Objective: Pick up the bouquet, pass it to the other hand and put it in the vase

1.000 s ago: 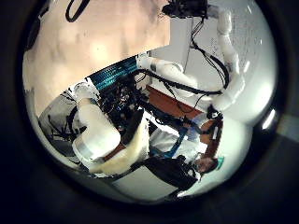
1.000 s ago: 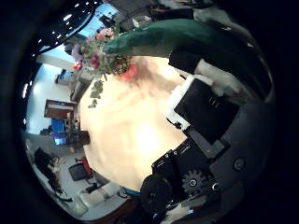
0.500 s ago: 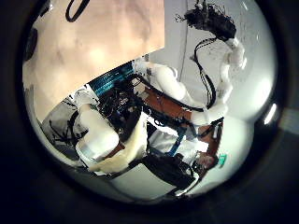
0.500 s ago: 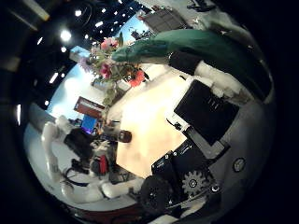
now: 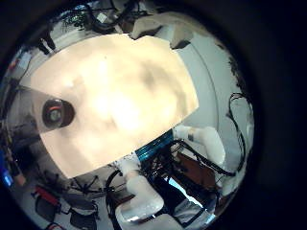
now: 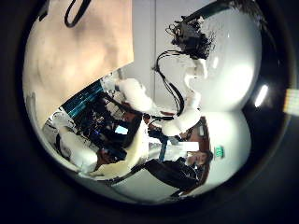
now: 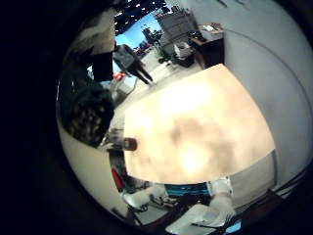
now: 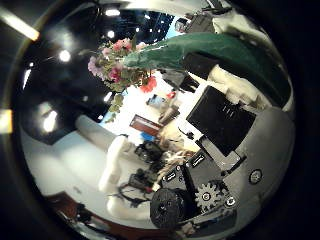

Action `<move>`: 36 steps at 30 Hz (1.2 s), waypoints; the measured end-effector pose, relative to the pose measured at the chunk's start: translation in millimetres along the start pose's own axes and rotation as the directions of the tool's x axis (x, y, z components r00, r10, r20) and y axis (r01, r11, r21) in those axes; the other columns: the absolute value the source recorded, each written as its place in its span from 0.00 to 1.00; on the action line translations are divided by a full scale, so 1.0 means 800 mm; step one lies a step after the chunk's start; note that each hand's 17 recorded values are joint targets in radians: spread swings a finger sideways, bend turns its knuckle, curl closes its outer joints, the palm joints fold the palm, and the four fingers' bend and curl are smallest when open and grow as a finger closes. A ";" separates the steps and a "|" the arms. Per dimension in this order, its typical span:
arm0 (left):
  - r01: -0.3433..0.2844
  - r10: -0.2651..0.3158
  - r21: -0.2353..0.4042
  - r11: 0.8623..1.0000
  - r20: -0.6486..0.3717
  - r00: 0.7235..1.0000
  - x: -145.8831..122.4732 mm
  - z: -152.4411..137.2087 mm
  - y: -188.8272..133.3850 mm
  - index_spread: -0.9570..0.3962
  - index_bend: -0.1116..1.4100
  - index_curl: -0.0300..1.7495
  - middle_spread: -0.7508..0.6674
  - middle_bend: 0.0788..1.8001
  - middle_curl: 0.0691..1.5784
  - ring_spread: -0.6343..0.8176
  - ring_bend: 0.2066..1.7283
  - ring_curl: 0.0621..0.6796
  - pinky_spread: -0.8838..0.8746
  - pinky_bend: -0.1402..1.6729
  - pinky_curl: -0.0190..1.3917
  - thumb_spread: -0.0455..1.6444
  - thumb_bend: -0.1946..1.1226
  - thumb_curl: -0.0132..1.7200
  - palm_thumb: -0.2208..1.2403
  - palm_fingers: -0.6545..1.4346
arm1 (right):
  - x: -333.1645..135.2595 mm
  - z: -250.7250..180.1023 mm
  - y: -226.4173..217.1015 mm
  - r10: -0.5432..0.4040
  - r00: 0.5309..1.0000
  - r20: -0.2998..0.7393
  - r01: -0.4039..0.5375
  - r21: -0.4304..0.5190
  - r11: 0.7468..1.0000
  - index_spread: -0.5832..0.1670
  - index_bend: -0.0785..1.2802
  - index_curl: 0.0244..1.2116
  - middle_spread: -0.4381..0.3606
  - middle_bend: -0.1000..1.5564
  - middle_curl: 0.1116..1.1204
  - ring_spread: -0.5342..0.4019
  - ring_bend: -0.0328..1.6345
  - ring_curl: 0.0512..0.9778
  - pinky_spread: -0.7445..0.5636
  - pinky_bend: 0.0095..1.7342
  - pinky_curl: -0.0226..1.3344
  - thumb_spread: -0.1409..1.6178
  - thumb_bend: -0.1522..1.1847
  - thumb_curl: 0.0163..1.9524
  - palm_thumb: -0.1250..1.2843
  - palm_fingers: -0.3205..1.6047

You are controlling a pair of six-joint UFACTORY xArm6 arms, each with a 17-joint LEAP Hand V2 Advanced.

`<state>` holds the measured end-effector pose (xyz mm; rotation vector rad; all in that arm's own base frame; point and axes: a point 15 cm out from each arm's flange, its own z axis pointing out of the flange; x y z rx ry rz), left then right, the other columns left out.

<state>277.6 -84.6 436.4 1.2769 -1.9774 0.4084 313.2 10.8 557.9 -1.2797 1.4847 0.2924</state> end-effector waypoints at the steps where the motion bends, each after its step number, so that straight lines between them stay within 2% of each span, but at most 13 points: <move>1: -0.007 0.007 0.019 1.000 -0.024 1.000 0.005 -0.003 -0.003 0.76 0.17 0.17 0.84 0.08 0.17 0.83 0.23 0.29 0.87 0.32 0.16 0.67 0.13 0.19 0.38 0.31 | 0.002 0.001 0.003 0.015 0.999 0.036 -0.015 -0.008 1.000 0.51 0.95 0.68 0.42 0.90 0.60 0.39 0.92 0.62 0.43 0.75 0.58 0.54 0.11 0.52 0.91 0.77; 5: -0.040 0.052 0.090 0.995 -0.141 0.989 0.036 -0.014 -0.021 0.77 0.17 0.17 0.85 0.08 0.17 0.83 0.24 0.30 0.87 0.33 0.16 0.67 0.13 0.18 0.37 0.31 | 0.014 0.015 0.028 0.044 0.992 0.120 -0.035 -0.071 0.997 0.51 0.95 0.67 0.42 0.90 0.59 0.39 0.92 0.61 0.43 0.74 0.60 0.54 0.11 0.54 0.91 0.77; 8: -0.031 0.067 0.152 0.988 -0.233 0.970 0.054 -0.031 -0.032 0.77 0.17 0.17 0.85 0.09 0.18 0.83 0.24 0.30 0.86 0.33 0.16 0.67 0.13 0.18 0.36 0.31 | 0.016 0.024 0.044 0.041 0.987 0.156 -0.023 -0.114 0.993 0.51 0.96 0.67 0.42 0.90 0.59 0.39 0.92 0.61 0.43 0.74 0.61 0.54 0.11 0.54 0.91 0.77; 10: -0.015 0.060 0.175 0.984 -0.255 0.965 0.057 -0.040 -0.037 0.77 0.17 0.17 0.85 0.09 0.18 0.83 0.25 0.29 0.86 0.33 0.16 0.66 0.13 0.18 0.36 0.31 | 0.016 0.031 0.054 0.032 0.984 0.176 -0.007 -0.141 0.990 0.51 0.96 0.67 0.42 0.90 0.59 0.39 0.92 0.61 0.43 0.73 0.62 0.54 0.11 0.55 0.91 0.77; 14: -0.007 0.058 0.182 0.983 -0.279 0.959 0.062 -0.042 -0.050 0.77 0.17 0.17 0.85 0.09 0.18 0.83 0.25 0.29 0.86 0.33 0.16 0.66 0.13 0.18 0.35 0.31 | 0.016 0.043 0.075 0.025 0.977 0.212 0.017 -0.195 0.981 0.52 0.96 0.67 0.42 0.90 0.59 0.39 0.92 0.61 0.43 0.72 0.64 0.54 0.11 0.56 0.92 0.77; 21: 0.029 0.037 0.169 0.985 -0.372 0.928 0.070 -0.043 -0.072 0.79 0.17 0.17 0.86 0.10 0.18 0.83 0.26 0.29 0.86 0.34 0.15 0.65 0.13 0.18 0.34 0.31 | 0.015 0.064 0.105 0.027 0.963 0.269 0.046 -0.260 0.964 0.52 0.96 0.66 0.42 0.90 0.58 0.39 0.92 0.61 0.43 0.71 0.67 0.54 0.11 0.57 0.91 0.77; 27: 0.001 0.067 0.166 0.986 -0.402 0.913 0.088 -0.039 -0.079 0.80 0.17 0.16 0.86 0.10 0.18 0.83 0.27 0.28 0.86 0.34 0.15 0.64 0.13 0.18 0.33 0.31 | 0.006 0.080 0.124 0.033 0.953 0.300 0.066 -0.315 0.947 0.52 0.97 0.65 0.42 0.91 0.58 0.39 0.92 0.61 0.42 0.70 0.69 0.54 0.11 0.58 0.91 0.77; 31: -0.021 0.107 0.188 0.982 -0.461 0.881 0.107 -0.045 -0.086 0.81 0.17 0.16 0.86 0.10 0.18 0.83 0.27 0.28 0.85 0.35 0.15 0.63 0.13 0.18 0.35 0.31 | -0.001 0.087 0.132 0.033 0.949 0.314 0.079 -0.336 0.939 0.52 0.97 0.65 0.42 0.91 0.57 0.39 0.92 0.61 0.42 0.69 0.70 0.54 0.11 0.58 0.91 0.77; 36: -0.070 0.186 0.227 0.971 -0.541 0.820 0.129 -0.050 -0.091 0.82 0.17 0.16 0.85 0.11 0.19 0.82 0.27 0.27 0.84 0.36 0.16 0.62 0.14 0.19 0.39 0.32 | -0.004 0.093 0.137 0.044 0.946 0.320 0.076 -0.354 0.932 0.52 0.97 0.65 0.42 0.91 0.57 0.39 0.92 0.61 0.42 0.69 0.72 0.54 0.11 0.59 0.91 0.77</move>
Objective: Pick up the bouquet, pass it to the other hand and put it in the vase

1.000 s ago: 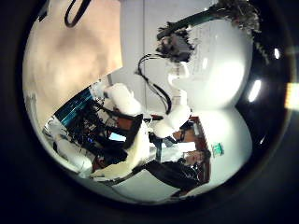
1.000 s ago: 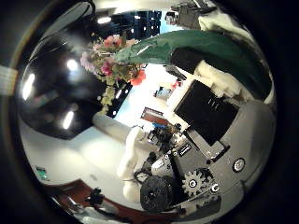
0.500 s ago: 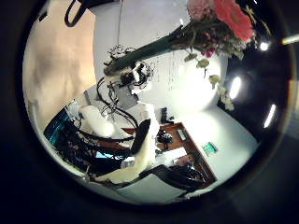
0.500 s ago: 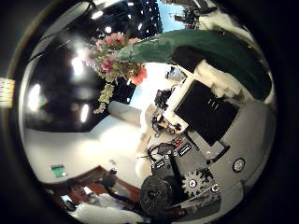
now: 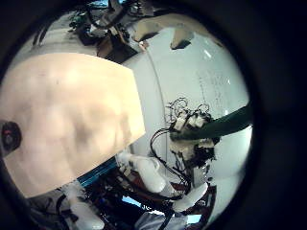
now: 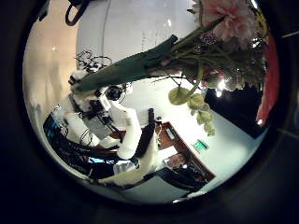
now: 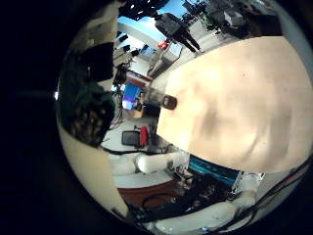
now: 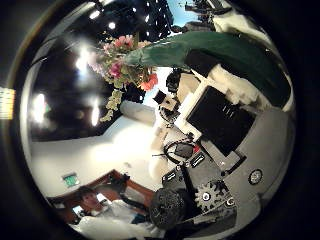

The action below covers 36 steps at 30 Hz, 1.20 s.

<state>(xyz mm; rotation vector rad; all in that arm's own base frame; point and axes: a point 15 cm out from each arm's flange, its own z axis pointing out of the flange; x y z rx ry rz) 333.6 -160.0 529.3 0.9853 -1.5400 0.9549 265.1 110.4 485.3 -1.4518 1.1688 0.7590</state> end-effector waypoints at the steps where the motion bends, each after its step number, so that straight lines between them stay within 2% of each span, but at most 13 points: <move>1: -0.013 0.013 -0.007 1.000 -0.028 1.000 0.005 0.003 0.001 0.82 0.16 0.16 0.84 0.11 0.19 0.82 0.27 0.27 0.84 0.37 0.16 0.62 0.14 0.20 0.40 0.32 | 0.002 0.001 0.000 0.002 1.000 0.000 -0.002 0.000 1.000 0.52 0.97 0.65 0.42 0.91 0.57 0.39 0.92 0.61 0.42 0.68 0.72 0.54 0.11 0.59 0.91 0.77; 5: -0.030 0.024 -0.068 0.997 -0.087 0.996 0.017 0.015 0.017 0.84 0.16 0.15 0.81 0.14 0.20 0.80 0.27 0.27 0.82 0.39 0.16 0.60 0.13 0.20 0.43 0.34 | 0.009 0.019 -0.004 0.000 1.000 -0.009 0.000 -0.011 1.000 0.52 0.97 0.65 0.42 0.91 0.57 0.39 0.92 0.61 0.42 0.68 0.73 0.54 0.11 0.59 0.91 0.77; 9: -0.028 0.008 -0.154 0.988 -0.128 0.992 0.019 0.030 0.030 0.85 0.18 0.16 0.78 0.17 0.21 0.79 0.27 0.26 0.81 0.39 0.15 0.59 0.13 0.21 0.45 0.36 | 0.018 0.045 -0.006 -0.008 1.000 -0.030 0.007 -0.038 0.999 0.52 0.97 0.65 0.42 0.91 0.57 0.39 0.92 0.61 0.42 0.67 0.74 0.54 0.11 0.60 0.91 0.77; 13: -0.037 0.011 -0.169 0.985 -0.157 0.988 0.023 0.036 0.028 0.83 0.19 0.17 0.70 0.21 0.22 0.76 0.27 0.25 0.80 0.37 0.14 0.58 0.13 0.21 0.47 0.41 | 0.036 0.068 0.000 -0.002 0.996 -0.085 -0.005 -0.080 0.997 0.52 0.97 0.64 0.42 0.91 0.57 0.39 0.92 0.61 0.42 0.67 0.75 0.54 0.11 0.60 0.91 0.77; 17: -0.054 0.023 -0.160 0.986 -0.192 0.981 0.032 0.038 0.023 0.77 0.23 0.19 0.58 0.33 0.28 0.62 0.27 0.24 0.71 0.34 0.11 0.58 0.13 0.22 0.50 0.51 | 0.056 0.074 0.010 0.006 0.989 -0.149 -0.024 -0.119 0.993 0.52 0.97 0.64 0.42 0.91 0.57 0.39 0.92 0.61 0.41 0.67 0.76 0.54 0.11 0.61 0.91 0.77; 19: -0.057 0.029 -0.125 0.991 -0.213 0.977 0.034 0.032 0.016 0.72 0.26 0.21 0.52 0.41 0.31 0.49 0.31 0.25 0.62 0.36 0.10 0.59 0.14 0.22 0.53 0.63 | 0.065 0.075 0.013 0.019 0.984 -0.175 -0.043 -0.132 0.990 0.52 0.97 0.64 0.42 0.91 0.57 0.39 0.92 0.61 0.42 0.66 0.76 0.55 0.11 0.61 0.91 0.77; 21: -0.049 0.030 -0.083 0.995 -0.221 0.975 0.032 0.026 0.006 0.66 0.27 0.22 0.45 0.44 0.34 0.36 0.45 0.34 0.50 0.46 0.13 0.60 0.16 0.23 0.59 0.81 | 0.074 0.074 0.016 0.024 0.979 -0.203 -0.053 -0.139 0.989 0.52 0.97 0.64 0.42 0.91 0.57 0.39 0.92 0.61 0.42 0.67 0.77 0.55 0.11 0.61 0.90 0.77; 23: -0.031 0.019 -0.051 0.998 -0.220 0.975 0.029 0.022 0.001 0.59 0.31 0.25 0.40 0.46 0.38 0.27 0.56 0.48 0.41 0.57 0.19 0.61 0.19 0.25 0.67 0.89 | 0.083 0.070 0.015 0.023 0.972 -0.235 -0.056 -0.134 0.989 0.52 0.97 0.64 0.42 0.91 0.57 0.39 0.92 0.61 0.42 0.66 0.77 0.55 0.11 0.61 0.90 0.77; 26: 0.007 -0.014 -0.031 1.000 -0.227 0.974 0.020 0.017 -0.002 0.51 0.38 0.29 0.34 0.51 0.44 0.20 0.65 0.61 0.32 0.69 0.25 0.60 0.19 0.27 0.73 0.90 | 0.082 0.070 0.015 0.017 0.970 -0.241 -0.049 -0.127 0.991 0.52 0.97 0.65 0.42 0.91 0.57 0.39 0.92 0.61 0.42 0.66 0.78 0.55 0.11 0.61 0.89 0.77; 30: 0.038 -0.046 -0.039 0.999 -0.231 0.972 0.013 0.017 -0.003 0.42 0.45 0.35 0.28 0.55 0.48 0.16 0.71 0.68 0.26 0.75 0.31 0.60 0.16 0.28 0.74 0.85 | 0.080 0.068 0.012 0.012 0.970 -0.241 -0.043 -0.123 0.991 0.52 0.97 0.65 0.42 0.91 0.57 0.39 0.92 0.61 0.42 0.66 0.78 0.55 0.11 0.61 0.89 0.77; 34: 0.045 -0.054 -0.044 0.998 -0.221 0.974 0.010 0.017 -0.001 0.36 0.49 0.41 0.24 0.57 0.51 0.14 0.74 0.72 0.23 0.78 0.34 0.60 0.14 0.29 0.75 0.81 | 0.078 0.068 0.011 0.010 0.972 -0.237 -0.039 -0.120 0.992 0.52 0.97 0.65 0.42 0.91 0.57 0.39 0.92 0.62 0.42 0.66 0.79 0.56 0.11 0.60 0.89 0.77; 36: 0.054 -0.063 -0.047 0.997 -0.209 0.976 0.006 0.016 0.001 0.34 0.48 0.43 0.23 0.58 0.53 0.14 0.73 0.74 0.22 0.75 0.35 0.60 0.12 0.30 0.72 0.73 | 0.078 0.068 0.011 0.010 0.971 -0.237 -0.039 -0.118 0.992 0.52 0.97 0.65 0.42 0.91 0.57 0.39 0.92 0.62 0.41 0.66 0.79 0.56 0.11 0.60 0.89 0.77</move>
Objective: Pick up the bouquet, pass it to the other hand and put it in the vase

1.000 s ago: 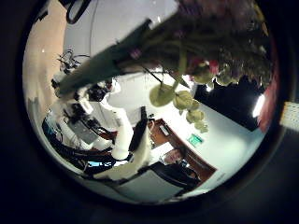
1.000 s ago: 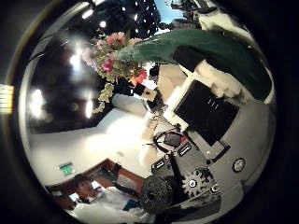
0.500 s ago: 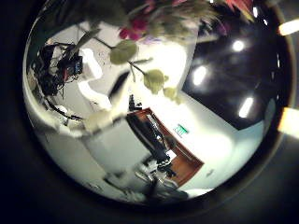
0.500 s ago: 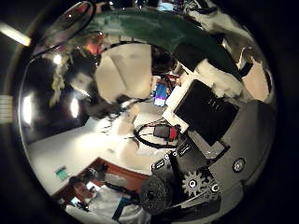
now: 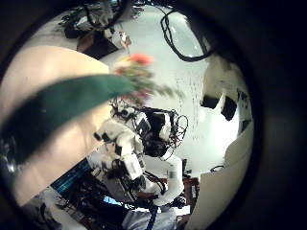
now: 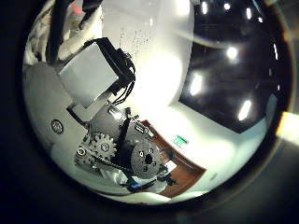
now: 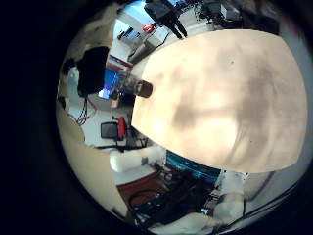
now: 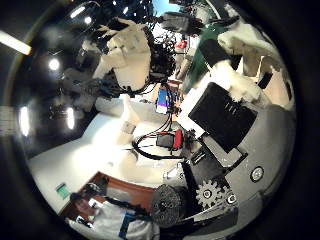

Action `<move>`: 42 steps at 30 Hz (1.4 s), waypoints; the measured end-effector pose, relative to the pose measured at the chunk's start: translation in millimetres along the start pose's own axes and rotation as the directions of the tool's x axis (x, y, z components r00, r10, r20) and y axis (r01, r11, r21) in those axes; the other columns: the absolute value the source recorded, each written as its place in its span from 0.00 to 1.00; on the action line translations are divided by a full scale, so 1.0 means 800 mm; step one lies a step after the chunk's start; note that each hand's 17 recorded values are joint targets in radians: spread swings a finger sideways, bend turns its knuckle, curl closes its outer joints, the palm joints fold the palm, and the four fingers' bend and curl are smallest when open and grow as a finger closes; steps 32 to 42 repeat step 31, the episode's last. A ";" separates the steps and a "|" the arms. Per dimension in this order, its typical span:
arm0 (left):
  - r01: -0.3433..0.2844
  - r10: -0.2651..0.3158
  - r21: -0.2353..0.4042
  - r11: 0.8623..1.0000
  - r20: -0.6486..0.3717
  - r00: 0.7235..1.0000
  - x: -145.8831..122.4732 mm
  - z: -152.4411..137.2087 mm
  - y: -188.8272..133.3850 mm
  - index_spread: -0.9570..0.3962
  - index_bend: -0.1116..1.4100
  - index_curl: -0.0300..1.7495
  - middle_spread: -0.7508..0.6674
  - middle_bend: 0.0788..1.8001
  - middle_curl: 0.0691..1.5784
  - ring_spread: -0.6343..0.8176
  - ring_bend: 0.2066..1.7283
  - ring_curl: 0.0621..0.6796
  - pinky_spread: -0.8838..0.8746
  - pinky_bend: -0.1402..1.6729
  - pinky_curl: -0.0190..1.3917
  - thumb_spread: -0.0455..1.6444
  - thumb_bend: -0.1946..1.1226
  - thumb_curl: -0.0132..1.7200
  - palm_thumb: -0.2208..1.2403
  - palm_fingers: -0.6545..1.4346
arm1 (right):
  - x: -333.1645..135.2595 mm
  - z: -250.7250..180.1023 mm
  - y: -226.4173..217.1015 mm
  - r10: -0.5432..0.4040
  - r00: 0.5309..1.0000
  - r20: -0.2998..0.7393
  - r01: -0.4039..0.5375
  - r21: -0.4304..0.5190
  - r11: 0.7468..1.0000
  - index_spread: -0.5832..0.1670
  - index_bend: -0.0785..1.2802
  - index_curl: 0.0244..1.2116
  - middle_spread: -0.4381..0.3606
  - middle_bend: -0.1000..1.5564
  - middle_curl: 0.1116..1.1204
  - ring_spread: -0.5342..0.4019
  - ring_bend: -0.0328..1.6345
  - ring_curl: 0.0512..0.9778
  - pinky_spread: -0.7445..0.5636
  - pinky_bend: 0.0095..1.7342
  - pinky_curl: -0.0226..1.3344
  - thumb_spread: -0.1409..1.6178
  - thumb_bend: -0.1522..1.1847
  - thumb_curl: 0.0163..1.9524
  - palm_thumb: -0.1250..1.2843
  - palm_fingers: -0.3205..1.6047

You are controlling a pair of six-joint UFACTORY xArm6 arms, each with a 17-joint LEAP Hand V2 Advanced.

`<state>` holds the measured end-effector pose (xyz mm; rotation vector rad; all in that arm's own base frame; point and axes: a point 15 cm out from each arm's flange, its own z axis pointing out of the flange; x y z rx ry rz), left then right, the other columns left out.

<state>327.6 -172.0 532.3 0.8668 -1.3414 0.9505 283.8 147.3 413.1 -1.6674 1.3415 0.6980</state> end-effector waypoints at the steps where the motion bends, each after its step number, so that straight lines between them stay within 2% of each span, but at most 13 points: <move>1: 0.005 -0.005 0.002 1.000 0.009 1.000 -0.003 -0.003 0.001 0.34 0.49 0.45 0.23 0.59 0.54 0.14 0.72 0.75 0.21 0.73 0.35 0.60 0.11 0.29 0.70 0.66 | 0.000 0.000 0.000 -0.001 1.000 -0.001 0.001 0.001 1.000 0.52 0.97 0.65 0.42 0.91 0.57 0.39 0.92 0.62 0.41 0.65 0.79 0.56 0.11 0.60 0.89 0.77; 5: -0.002 0.002 0.021 1.000 0.027 1.000 -0.002 -0.017 0.005 0.34 0.52 0.50 0.23 0.62 0.56 0.15 0.67 0.72 0.22 0.67 0.34 0.61 0.12 0.29 0.63 0.52 | -0.003 0.000 0.003 -0.011 1.000 -0.008 0.011 -0.001 1.000 0.52 0.97 0.65 0.42 0.91 0.57 0.39 0.91 0.62 0.41 0.65 0.79 0.56 0.11 0.60 0.89 0.77; 8: -0.026 0.025 0.032 0.999 0.033 0.999 0.002 -0.025 0.010 0.38 0.54 0.53 0.27 0.57 0.56 0.23 0.60 0.70 0.31 0.58 0.33 0.62 0.11 0.28 0.58 0.33 | -0.005 -0.002 0.006 -0.023 1.000 -0.014 0.023 0.005 1.000 0.52 0.97 0.65 0.42 0.91 0.57 0.38 0.91 0.61 0.41 0.65 0.79 0.56 0.07 0.58 0.84 0.77; 9: -0.039 0.037 0.037 0.999 0.039 0.999 0.004 -0.028 0.013 0.44 0.50 0.51 0.34 0.46 0.52 0.32 0.56 0.68 0.39 0.56 0.33 0.61 0.10 0.28 0.55 0.22 | -0.008 -0.003 0.007 -0.032 0.999 -0.020 0.032 0.009 0.999 0.51 0.95 0.64 0.41 0.90 0.56 0.38 0.90 0.61 0.40 0.65 0.78 0.57 0.07 0.57 0.81 0.76; 11: -0.050 0.048 0.039 0.998 0.057 0.997 0.004 -0.030 0.016 0.54 0.41 0.47 0.45 0.32 0.45 0.45 0.52 0.59 0.51 0.53 0.29 0.61 0.11 0.27 0.51 0.19 | -0.012 -0.006 0.009 -0.047 0.998 -0.031 0.048 0.022 0.999 0.50 0.90 0.63 0.41 0.87 0.54 0.38 0.88 0.59 0.38 0.63 0.75 0.58 0.06 0.54 0.75 0.74; 17: -0.060 0.052 0.050 0.997 0.144 0.988 0.002 -0.038 0.029 0.69 0.27 0.38 0.67 0.15 0.31 0.68 0.37 0.39 0.73 0.42 0.22 0.62 0.12 0.26 0.46 0.23 | 0.020 -0.043 0.000 -0.013 0.991 -0.133 0.024 0.083 0.996 0.37 0.57 0.53 0.36 0.68 0.44 0.32 0.78 0.50 0.24 0.62 0.64 0.60 0.08 0.44 0.65 0.49; 19: -0.057 0.047 0.047 0.997 0.190 0.981 -0.001 -0.036 0.036 0.71 0.24 0.36 0.71 0.12 0.29 0.72 0.33 0.35 0.77 0.39 0.20 0.62 0.12 0.25 0.45 0.25 | 0.027 -0.064 -0.009 -0.016 0.984 -0.180 0.036 0.108 0.993 0.34 0.55 0.51 0.35 0.66 0.43 0.31 0.76 0.49 0.24 0.62 0.63 0.61 0.09 0.43 0.65 0.46; 21: -0.045 0.034 0.038 0.998 0.251 0.967 -0.007 -0.034 0.047 0.72 0.21 0.34 0.74 0.09 0.27 0.75 0.29 0.31 0.80 0.37 0.18 0.62 0.12 0.25 0.45 0.25 | 0.031 -0.077 -0.013 -0.031 0.978 -0.208 0.056 0.113 0.992 0.28 0.54 0.49 0.36 0.62 0.40 0.35 0.70 0.45 0.35 0.52 0.63 0.61 0.09 0.41 0.64 0.30; 25: -0.029 0.004 0.056 0.998 0.404 0.915 -0.025 -0.033 0.069 0.73 0.18 0.30 0.78 0.06 0.23 0.79 0.24 0.26 0.84 0.33 0.16 0.62 0.12 0.24 0.43 0.27 | 0.037 -0.089 -0.013 -0.080 0.961 -0.264 0.105 0.083 0.991 0.22 0.52 0.44 0.38 0.58 0.36 0.44 0.61 0.36 0.53 0.46 0.59 0.61 0.09 0.38 0.63 0.23; 28: -0.028 -0.030 0.109 0.994 0.501 0.865 -0.042 -0.037 0.072 0.72 0.18 0.28 0.80 0.05 0.21 0.81 0.22 0.24 0.86 0.31 0.15 0.62 0.12 0.23 0.41 0.27 | 0.056 -0.106 -0.009 -0.112 0.931 -0.348 0.135 0.040 0.990 0.19 0.49 0.41 0.39 0.55 0.33 0.51 0.57 0.32 0.68 0.42 0.55 0.61 0.09 0.36 0.62 0.23; 30: -0.027 -0.048 0.131 0.991 0.535 0.843 -0.052 -0.033 0.074 0.72 0.18 0.27 0.80 0.05 0.20 0.82 0.21 0.23 0.87 0.31 0.15 0.62 0.12 0.23 0.41 0.28 | 0.069 -0.116 -0.006 -0.114 0.913 -0.391 0.128 0.009 0.992 0.19 0.49 0.40 0.40 0.54 0.32 0.52 0.56 0.31 0.72 0.41 0.54 0.61 0.09 0.35 0.62 0.23; 31: -0.023 -0.054 0.135 0.991 0.539 0.840 -0.055 -0.029 0.077 0.72 0.18 0.26 0.81 0.05 0.20 0.83 0.21 0.23 0.87 0.30 0.14 0.62 0.12 0.23 0.41 0.28 | 0.073 -0.117 -0.004 -0.110 0.914 -0.391 0.118 -0.003 0.993 0.18 0.48 0.39 0.40 0.52 0.31 0.55 0.54 0.29 0.77 0.40 0.52 0.60 0.09 0.34 0.62 0.24; 42: -0.023 -0.054 0.135 0.991 0.539 0.840 -0.055 -0.029 0.077 0.72 0.18 0.26 0.81 0.05 0.20 0.83 0.21 0.23 0.87 0.30 0.14 0.62 0.12 0.23 0.41 0.28 | 0.073 -0.117 -0.004 -0.110 0.914 -0.391 0.118 -0.003 0.993 0.18 0.48 0.39 0.40 0.52 0.31 0.55 0.54 0.29 0.77 0.40 0.52 0.60 0.09 0.34 0.62 0.24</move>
